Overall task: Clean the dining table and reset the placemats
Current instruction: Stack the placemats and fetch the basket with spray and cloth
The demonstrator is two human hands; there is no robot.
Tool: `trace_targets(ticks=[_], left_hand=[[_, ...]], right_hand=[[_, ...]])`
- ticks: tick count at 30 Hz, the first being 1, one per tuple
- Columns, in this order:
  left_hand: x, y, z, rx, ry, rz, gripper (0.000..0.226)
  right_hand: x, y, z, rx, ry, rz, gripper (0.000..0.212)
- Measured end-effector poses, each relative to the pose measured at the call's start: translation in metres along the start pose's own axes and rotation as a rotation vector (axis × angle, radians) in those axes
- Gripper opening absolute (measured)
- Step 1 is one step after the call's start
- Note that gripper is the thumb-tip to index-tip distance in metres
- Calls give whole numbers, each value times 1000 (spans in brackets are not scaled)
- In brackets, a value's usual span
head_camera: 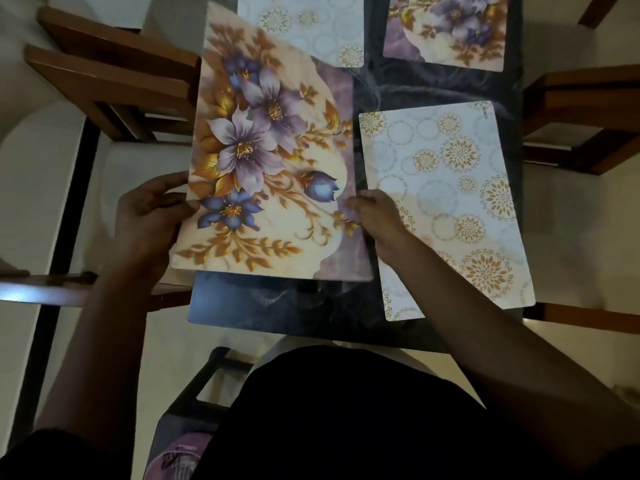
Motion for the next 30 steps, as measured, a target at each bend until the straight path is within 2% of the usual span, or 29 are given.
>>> trace_targets(ticks=[3,6,9,14,19,23,27,30], left_hand=[[47,-8,-14,-12,126,-112,37],[115,6,-26,-41,261,-96,34],[192,36,-38,-145,315,-91,34],[283,66,-50,-147,372,93,20],[308,77,-53,-163,360,246,11],[308,81,-47,-163,349,327,12],[297,73,-34,-142,311,405,22],[277,63,-10,-147,248,425,16]], right_hand=[[-49,14,0,-51,-27,37,41],[-117,17,-1,-99,-155,-18,42],[-189,-2,-1,-97,-265,-61,43],[-263,-45,10,-20,-361,-123,33],[-281,-68,23,18,-386,-195,42],[-279,-74,22,11,-410,-324,44],[-274,-64,18,-67,-473,-499,66],[-255,-38,20,-209,-417,-542,63]])
Point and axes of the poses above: each hand's wrist, its own z-axis towards the middle knuckle, its own x-axis out of the palm, y = z × x, the point moved 6 cm from there along z, towards the middle knuckle, and after that the axes turned 2 degrees about x, right-handed, at the moved point
